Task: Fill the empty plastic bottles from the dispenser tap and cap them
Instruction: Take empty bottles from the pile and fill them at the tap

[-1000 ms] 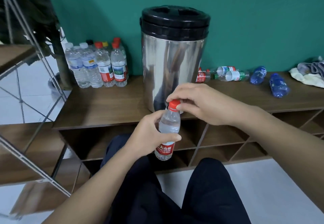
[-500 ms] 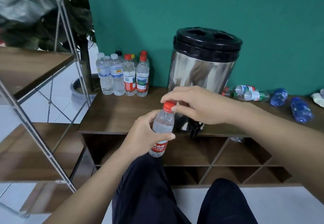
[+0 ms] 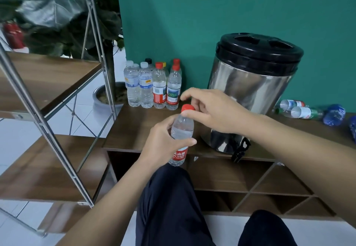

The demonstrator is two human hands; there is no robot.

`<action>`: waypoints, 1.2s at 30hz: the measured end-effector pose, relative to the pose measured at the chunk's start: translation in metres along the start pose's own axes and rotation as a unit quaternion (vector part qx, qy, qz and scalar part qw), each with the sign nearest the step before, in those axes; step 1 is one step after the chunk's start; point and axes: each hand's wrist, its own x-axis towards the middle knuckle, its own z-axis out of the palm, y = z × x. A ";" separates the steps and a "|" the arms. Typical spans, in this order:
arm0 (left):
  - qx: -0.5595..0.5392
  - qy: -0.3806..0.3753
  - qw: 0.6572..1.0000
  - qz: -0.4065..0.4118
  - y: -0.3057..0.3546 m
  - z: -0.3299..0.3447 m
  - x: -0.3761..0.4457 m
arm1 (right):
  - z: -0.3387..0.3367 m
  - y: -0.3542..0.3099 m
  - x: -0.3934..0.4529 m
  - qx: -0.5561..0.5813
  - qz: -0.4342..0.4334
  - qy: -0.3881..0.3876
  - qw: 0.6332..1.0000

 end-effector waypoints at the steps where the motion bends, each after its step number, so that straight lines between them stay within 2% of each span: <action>1: 0.002 0.005 1.000 -0.002 -0.002 -0.002 0.002 | -0.001 0.001 0.005 0.009 -0.005 -0.016 1.000; 7: 0.009 0.019 0.999 -0.024 -0.009 -0.018 0.020 | 0.004 0.009 0.040 0.016 -0.035 -0.050 0.998; 16: 0.084 0.137 0.987 -0.019 -0.020 -0.029 0.051 | 0.037 0.003 0.087 0.007 0.012 0.058 0.998; 20: 0.078 0.165 0.983 -0.028 -0.037 -0.037 0.069 | 0.053 0.005 0.102 0.042 0.033 0.075 0.996; 31: 0.047 0.151 0.987 -0.031 -0.058 -0.045 0.086 | 0.081 0.008 0.123 0.074 0.054 0.129 0.987; 36: 0.048 0.136 0.989 -0.029 -0.047 -0.053 0.081 | 0.075 0.006 0.113 0.102 0.101 0.128 0.981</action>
